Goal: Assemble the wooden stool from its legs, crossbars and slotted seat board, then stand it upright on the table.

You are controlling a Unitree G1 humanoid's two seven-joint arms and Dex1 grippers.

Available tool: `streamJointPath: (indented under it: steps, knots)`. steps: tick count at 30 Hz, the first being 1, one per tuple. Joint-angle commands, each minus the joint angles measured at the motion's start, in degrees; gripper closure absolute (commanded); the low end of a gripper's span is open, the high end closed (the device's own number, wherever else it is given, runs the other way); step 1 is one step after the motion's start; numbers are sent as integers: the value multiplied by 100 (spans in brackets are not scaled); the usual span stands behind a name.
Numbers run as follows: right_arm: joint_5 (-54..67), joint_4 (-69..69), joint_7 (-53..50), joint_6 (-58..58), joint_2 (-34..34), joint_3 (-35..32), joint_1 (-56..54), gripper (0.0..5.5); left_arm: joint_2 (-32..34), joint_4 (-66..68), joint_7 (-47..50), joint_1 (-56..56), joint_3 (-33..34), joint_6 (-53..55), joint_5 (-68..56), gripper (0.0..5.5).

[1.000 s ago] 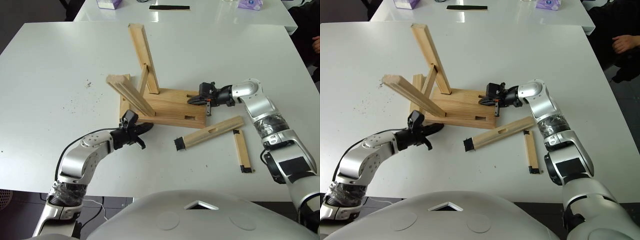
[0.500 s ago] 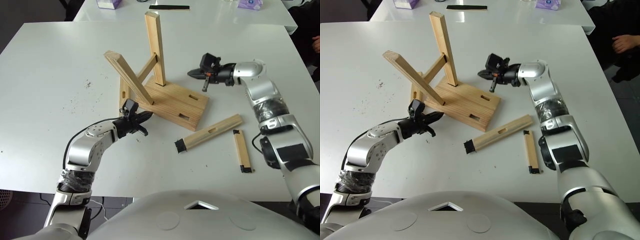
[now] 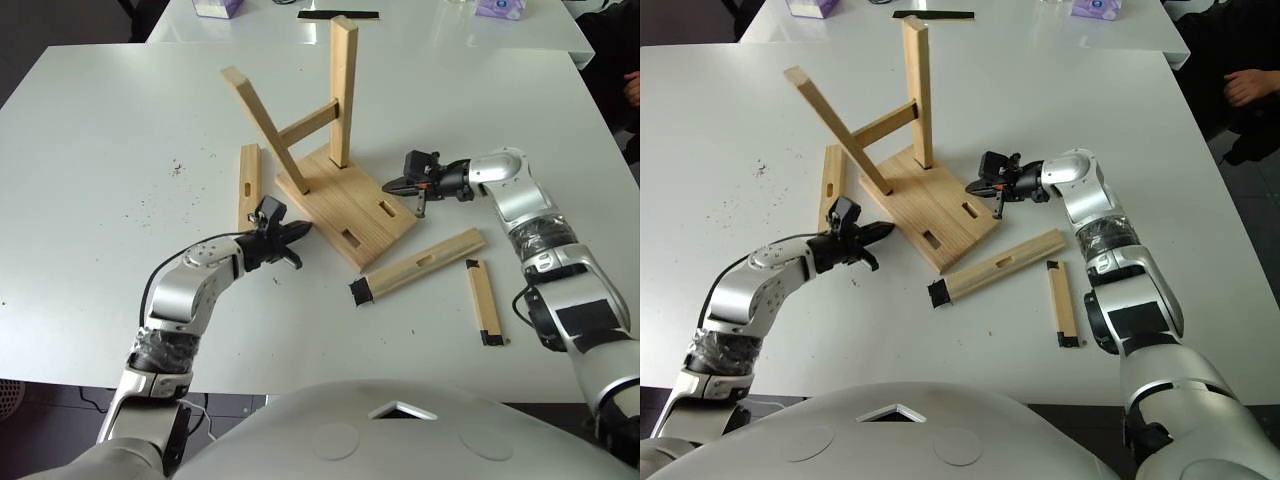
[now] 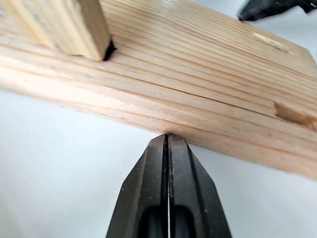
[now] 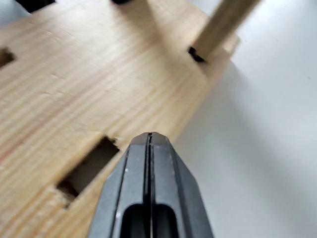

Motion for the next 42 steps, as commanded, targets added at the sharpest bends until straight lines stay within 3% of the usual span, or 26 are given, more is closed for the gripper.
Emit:
streamJointPath:
  steps: [1,7,13,17,28,42]
  knots:
    - [174,-876,-24,501,-23,-44,604,547,-171,404,45,-387,97,-114,107,550]
    - [309,-1551,-572,930,84,-232,883,547,-289,913,32,-756,198,-300,246,550]
    - [-69,148,-1350,431,11,-450,-207,547,-78,567,-62,-481,340,-222,257,550]
    - [-405,686,-1314,11,-58,-165,-45,547,17,152,-313,-305,83,-103,237,550]
    - [285,-1386,-108,710,-76,-69,898,547,-82,458,-365,-498,-77,-172,442,550]
    - [256,-1654,-935,1173,279,-203,1140,547,-56,245,-287,-177,213,-95,459,550]
